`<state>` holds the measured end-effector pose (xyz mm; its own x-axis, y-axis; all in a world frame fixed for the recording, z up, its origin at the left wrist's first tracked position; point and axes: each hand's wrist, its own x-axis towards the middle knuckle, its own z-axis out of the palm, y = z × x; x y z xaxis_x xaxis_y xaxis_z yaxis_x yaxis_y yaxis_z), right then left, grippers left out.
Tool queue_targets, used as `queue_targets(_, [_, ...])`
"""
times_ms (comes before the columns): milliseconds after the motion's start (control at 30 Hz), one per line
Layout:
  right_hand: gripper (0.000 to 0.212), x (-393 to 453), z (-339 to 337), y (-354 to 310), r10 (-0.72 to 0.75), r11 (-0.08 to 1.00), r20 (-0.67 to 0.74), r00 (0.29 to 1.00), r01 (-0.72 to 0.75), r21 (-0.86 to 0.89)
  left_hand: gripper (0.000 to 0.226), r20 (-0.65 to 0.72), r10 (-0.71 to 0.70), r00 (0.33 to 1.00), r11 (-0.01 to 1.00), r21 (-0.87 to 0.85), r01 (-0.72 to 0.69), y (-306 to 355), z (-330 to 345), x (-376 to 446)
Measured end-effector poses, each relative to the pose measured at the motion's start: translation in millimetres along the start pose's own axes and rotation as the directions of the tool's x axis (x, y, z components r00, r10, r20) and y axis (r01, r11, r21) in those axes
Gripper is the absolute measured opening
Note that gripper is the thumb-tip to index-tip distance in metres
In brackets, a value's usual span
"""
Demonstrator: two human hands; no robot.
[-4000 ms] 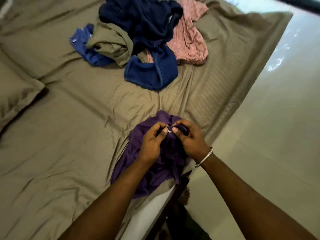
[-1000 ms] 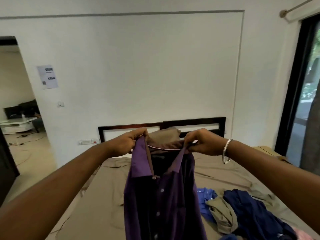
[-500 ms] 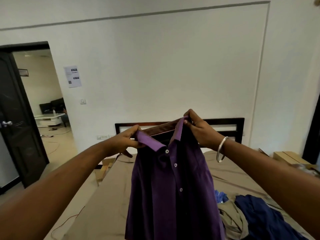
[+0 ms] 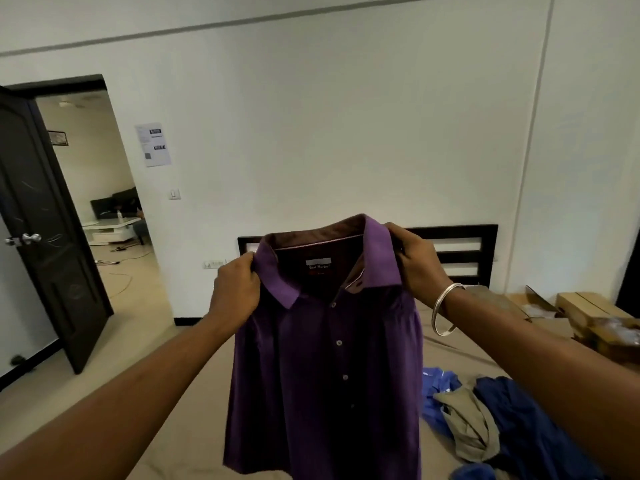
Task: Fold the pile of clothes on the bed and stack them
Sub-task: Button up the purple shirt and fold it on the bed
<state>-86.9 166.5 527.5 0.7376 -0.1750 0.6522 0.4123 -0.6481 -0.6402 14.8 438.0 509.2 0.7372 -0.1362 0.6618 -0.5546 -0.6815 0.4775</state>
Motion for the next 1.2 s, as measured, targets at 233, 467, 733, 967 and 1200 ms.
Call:
queue_targets(233, [0.013,-11.0,-8.0,7.8,-0.050,0.944,0.181,0.982,0.105,-0.311,0.025,0.387,0.085,0.918,0.967,-0.253,0.017,-22.1,-20.4,0.0])
queue_targets(467, [0.017,-50.0,20.0,41.4,0.026,0.975,0.132,0.991,0.003,-0.222,0.029,0.226,0.092,0.970,0.981,0.149,-0.127,-67.9,-25.6,-34.2])
queue_targets(733, [0.008,-99.7,50.1,68.2,0.123,0.947,0.217,0.968,-0.049,-0.317,0.012,0.273,0.093,0.957,0.938,0.298,-0.176,-138.0,-21.2,-90.7])
queue_targets(967, [0.017,-125.1,84.5,72.5,0.244,0.944,0.291,0.925,-0.158,-0.290,0.018,0.151,-0.204,0.967,0.976,0.107,0.189,-182.1,-6.4,-115.1])
queue_targets(1200, [0.016,-134.6,121.2,77.3,0.279,0.928,0.040,0.960,-0.258,-0.268,0.027,0.553,0.040,0.832,0.997,0.028,-0.066,-257.3,-29.5,-103.6])
